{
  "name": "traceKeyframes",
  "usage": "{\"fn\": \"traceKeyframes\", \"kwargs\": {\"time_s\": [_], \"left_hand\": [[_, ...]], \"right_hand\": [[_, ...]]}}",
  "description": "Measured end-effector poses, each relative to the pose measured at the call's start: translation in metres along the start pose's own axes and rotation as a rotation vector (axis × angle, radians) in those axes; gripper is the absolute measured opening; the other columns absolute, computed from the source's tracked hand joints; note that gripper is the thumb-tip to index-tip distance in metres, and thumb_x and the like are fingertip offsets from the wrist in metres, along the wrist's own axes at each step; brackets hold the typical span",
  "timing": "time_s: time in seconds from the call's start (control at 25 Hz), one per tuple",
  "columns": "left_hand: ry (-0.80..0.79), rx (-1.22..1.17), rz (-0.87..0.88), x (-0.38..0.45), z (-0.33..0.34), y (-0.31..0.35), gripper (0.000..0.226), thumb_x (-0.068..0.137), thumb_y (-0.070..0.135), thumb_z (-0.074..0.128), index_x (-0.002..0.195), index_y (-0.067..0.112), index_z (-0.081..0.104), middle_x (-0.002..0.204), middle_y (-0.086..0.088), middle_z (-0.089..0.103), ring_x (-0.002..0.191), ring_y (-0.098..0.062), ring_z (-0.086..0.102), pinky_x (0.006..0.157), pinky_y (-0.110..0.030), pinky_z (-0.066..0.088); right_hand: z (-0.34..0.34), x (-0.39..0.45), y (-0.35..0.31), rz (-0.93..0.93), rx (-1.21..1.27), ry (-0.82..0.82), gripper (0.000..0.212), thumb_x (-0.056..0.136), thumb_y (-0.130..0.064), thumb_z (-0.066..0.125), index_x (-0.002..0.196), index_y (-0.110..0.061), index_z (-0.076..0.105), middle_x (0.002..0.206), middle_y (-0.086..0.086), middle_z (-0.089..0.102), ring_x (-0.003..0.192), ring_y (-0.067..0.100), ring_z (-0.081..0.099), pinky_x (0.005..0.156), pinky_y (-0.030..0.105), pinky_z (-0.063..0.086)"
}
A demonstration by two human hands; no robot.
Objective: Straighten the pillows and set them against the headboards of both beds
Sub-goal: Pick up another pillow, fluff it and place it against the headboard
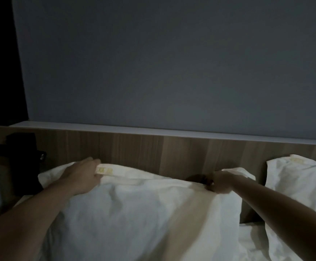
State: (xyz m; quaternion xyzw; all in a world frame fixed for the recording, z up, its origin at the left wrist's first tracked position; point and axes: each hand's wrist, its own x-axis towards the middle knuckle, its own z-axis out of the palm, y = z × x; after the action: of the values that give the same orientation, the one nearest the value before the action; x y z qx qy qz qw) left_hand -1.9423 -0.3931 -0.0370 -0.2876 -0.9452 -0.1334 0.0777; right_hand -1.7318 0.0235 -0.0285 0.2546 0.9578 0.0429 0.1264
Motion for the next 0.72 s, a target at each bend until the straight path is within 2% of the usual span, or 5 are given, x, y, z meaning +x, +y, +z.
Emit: {"fn": "traceKeyframes", "kwargs": {"time_s": [0.08,0.2,0.36,0.56,0.72], "left_hand": [[0.137,-0.148,0.029,0.004,-0.002,0.001,0.011,0.091,0.034,0.067,0.101,0.029,0.066,0.098,0.003,0.061,0.099,-0.026,0.067,0.084,-0.038,0.054],[0.241,-0.41,0.026,0.006,-0.004,0.002,0.019,0.087,0.02,0.073,0.075,0.027,0.062,0.086,0.007,0.065,0.082,-0.018,0.066,0.075,-0.038,0.053],[0.277,-0.551,0.04,0.008,-0.001,-0.002,0.017,0.089,0.014,0.071,0.077,0.026,0.068,0.089,0.001,0.065,0.083,-0.015,0.064,0.079,-0.039,0.051],[0.274,-0.58,0.048,0.003,0.001,-0.003,0.019,0.092,0.012,0.069,0.081,0.027,0.071,0.091,-0.002,0.058,0.082,-0.016,0.064,0.075,-0.034,0.046],[0.277,-0.543,0.008,0.003,0.0,-0.008,0.014,0.093,0.014,0.068,0.085,0.024,0.072,0.095,-0.002,0.056,0.083,-0.02,0.064,0.077,-0.034,0.045]], "right_hand": [[0.006,-0.001,0.002,0.009,0.071,0.096,0.043,0.096,-0.038,0.058,0.136,-0.023,0.059,0.126,0.004,0.066,0.105,0.023,0.068,0.084,0.032,0.057],[0.009,-0.003,-0.003,-0.01,0.138,0.086,0.061,0.089,-0.035,0.06,0.149,-0.028,0.048,0.139,0.003,0.063,0.121,0.026,0.064,0.097,0.034,0.056],[0.004,0.0,-0.009,-0.031,0.161,-0.116,0.057,0.094,-0.04,0.053,0.151,-0.04,0.046,0.134,-0.003,0.064,0.108,0.018,0.064,0.081,0.023,0.052],[0.002,0.014,-0.014,0.019,0.109,-0.228,0.043,0.089,-0.04,0.056,0.132,-0.036,0.061,0.128,0.003,0.066,0.106,0.021,0.068,0.094,0.034,0.059],[-0.012,0.006,-0.006,-0.01,0.22,0.183,0.026,0.079,-0.026,0.073,0.105,-0.026,0.073,0.104,0.0,0.073,0.098,0.024,0.069,0.077,0.033,0.055]]}}
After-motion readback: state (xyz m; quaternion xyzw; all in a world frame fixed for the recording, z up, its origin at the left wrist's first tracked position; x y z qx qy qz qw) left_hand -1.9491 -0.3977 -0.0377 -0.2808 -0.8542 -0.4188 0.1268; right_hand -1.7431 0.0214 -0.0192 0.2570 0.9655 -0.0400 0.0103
